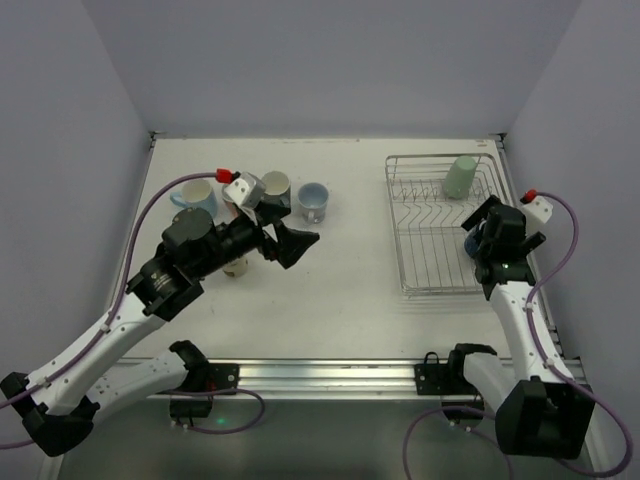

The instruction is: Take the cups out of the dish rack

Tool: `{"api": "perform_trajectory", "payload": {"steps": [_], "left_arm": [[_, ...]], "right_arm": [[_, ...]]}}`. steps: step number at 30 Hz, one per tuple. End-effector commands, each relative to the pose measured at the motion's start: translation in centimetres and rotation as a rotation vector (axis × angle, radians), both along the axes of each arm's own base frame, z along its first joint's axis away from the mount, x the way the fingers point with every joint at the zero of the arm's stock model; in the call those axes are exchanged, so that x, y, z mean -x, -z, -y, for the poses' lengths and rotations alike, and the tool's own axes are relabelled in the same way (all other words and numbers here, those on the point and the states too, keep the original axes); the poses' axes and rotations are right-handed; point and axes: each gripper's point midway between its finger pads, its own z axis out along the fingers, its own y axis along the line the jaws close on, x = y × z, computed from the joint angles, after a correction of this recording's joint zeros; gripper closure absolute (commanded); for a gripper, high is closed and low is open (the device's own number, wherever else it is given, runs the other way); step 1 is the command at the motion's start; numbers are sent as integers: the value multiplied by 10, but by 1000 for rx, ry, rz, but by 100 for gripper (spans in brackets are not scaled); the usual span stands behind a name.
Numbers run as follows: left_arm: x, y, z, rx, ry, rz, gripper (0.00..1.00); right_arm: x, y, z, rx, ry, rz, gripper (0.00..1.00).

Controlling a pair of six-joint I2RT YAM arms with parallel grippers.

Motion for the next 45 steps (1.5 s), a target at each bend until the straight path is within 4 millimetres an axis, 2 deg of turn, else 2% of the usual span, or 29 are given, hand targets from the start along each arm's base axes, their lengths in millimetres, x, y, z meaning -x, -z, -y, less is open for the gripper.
{"api": "perform_trajectory", "payload": {"steps": [1, 2, 4, 5, 9, 10, 11, 15, 19, 27, 32, 43, 45], "left_arm": [[8, 39, -29, -136, -69, -42, 0], [9, 47, -34, -156, -82, -44, 0], [12, 47, -43, -156, -104, -15, 0], [12, 56, -44, -166, -104, -19, 0], [13, 57, -42, -168, -84, 18, 0], [13, 60, -40, -178, -73, 18, 0], [13, 60, -40, -186, -72, 22, 0], [13, 77, -35, -191, -50, 6, 0], [17, 88, -31, -200, -23, -7, 0], [20, 83, -35, -195, -42, 10, 0], [17, 84, -38, -202, -58, 12, 0], [10, 92, -38, -231, -83, -9, 0], [9, 93, -38, -235, -87, -14, 0]], "right_arm": [[-4, -7, 25, 53, 74, -41, 1], [-6, -6, 27, 57, 77, -55, 1], [-14, -4, 36, 62, 73, -89, 1], [-16, -4, 38, 64, 65, -101, 1], [-37, 1, 45, 37, -1, -139, 1], [-40, 10, 46, 27, -19, -167, 1], [-46, 13, 38, 1, -80, -167, 1], [-55, 21, 34, -26, -157, -176, 1], [-59, 30, 26, -55, -217, -189, 1], [-58, 58, 12, -126, -263, -242, 1], [-58, 70, 6, -61, -259, -358, 1], [-58, 68, 2, 32, -229, -500, 1], [-58, 66, -2, 46, -234, -523, 6]]}}
